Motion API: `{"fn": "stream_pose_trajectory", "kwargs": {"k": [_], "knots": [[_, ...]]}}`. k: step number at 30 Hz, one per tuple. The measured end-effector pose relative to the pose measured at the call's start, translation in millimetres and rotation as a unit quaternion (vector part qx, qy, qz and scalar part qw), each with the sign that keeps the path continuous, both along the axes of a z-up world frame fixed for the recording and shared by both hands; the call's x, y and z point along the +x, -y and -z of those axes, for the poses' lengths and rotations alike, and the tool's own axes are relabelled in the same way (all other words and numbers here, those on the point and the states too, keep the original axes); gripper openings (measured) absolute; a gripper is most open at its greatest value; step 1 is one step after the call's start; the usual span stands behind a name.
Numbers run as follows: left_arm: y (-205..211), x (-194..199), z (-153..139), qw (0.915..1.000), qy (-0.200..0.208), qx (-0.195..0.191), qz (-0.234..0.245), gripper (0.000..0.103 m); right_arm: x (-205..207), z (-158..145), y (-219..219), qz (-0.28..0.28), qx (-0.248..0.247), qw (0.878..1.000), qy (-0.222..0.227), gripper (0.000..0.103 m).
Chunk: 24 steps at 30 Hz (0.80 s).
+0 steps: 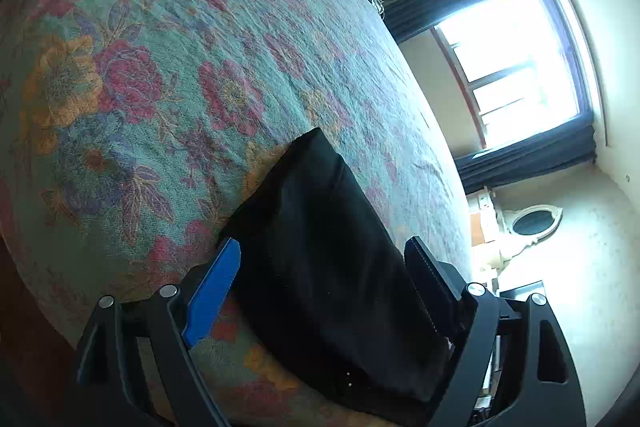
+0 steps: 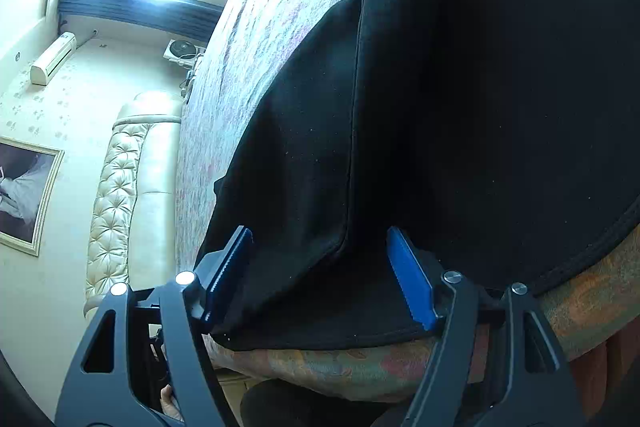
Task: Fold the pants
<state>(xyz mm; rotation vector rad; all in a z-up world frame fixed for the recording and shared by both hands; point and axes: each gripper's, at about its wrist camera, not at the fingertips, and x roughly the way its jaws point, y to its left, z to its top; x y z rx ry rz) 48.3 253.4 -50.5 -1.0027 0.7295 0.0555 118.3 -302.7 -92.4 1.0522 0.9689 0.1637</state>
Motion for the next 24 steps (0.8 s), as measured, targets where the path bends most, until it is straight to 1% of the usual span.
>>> {"fn": "stream_pose_trajectory", "kwargs": {"k": [2,3,6,8,10,11,14,17,18,21,22,23,24], "knots": [[11.0,9.9,6.3,0.9994,-0.021,0.021,0.016,0.084,0.6,0.9,-0.4,0.009,0.001,1.0,-0.001,0.073],[15.2,13.5,10.3,0.9993,-0.026,0.021,0.015,0.084,2.1,2.2,-1.1,0.013,0.001,1.0,0.0,0.073],[21.2,11.8,18.9,0.9997,-0.023,0.012,0.003,0.084,8.0,3.5,-1.4,0.022,0.001,1.0,0.007,0.073],[25.0,14.9,19.5,0.9995,-0.021,0.022,-0.007,0.084,11.0,6.0,-0.1,0.03,0.004,1.0,0.008,0.073],[25.5,18.7,21.9,0.9995,-0.019,0.022,-0.011,0.084,14.6,9.3,-0.3,0.032,0.008,0.999,0.006,0.073],[25.4,19.9,23.8,0.9993,-0.024,0.023,-0.014,0.084,15.8,9.6,-1.4,0.033,0.009,0.999,0.006,0.073],[29.3,12.8,23.1,0.9981,-0.046,0.028,-0.031,0.084,17.2,7.7,-1.2,0.039,0.012,0.999,0.008,0.073],[40.9,0.7,17.3,0.9964,-0.054,0.05,-0.042,0.084,15.3,8.8,2.7,0.048,0.013,0.999,0.009,0.073],[43.1,-0.1,17.2,0.9959,-0.059,0.055,-0.041,0.084,16.1,9.2,2.8,0.047,0.011,0.999,0.007,0.07],[49.7,7.0,23.6,0.9939,-0.076,0.07,-0.039,0.084,20.4,8.3,-1.5,0.041,-0.02,0.999,-0.001,0.055],[49.3,8.8,25.7,0.9931,-0.084,0.072,-0.04,0.084,19.7,8.8,-0.4,0.039,-0.028,0.999,-0.003,0.045],[48.2,8.6,27.6,0.9925,-0.091,0.068,-0.045,0.084,19.2,10.0,0.5,0.038,-0.037,0.999,-0.008,0.039],[48.1,5.6,26.8,0.9927,-0.091,0.059,-0.053,0.084,18.6,11.7,1.7,0.039,-0.042,0.998,-0.011,0.025]]}}
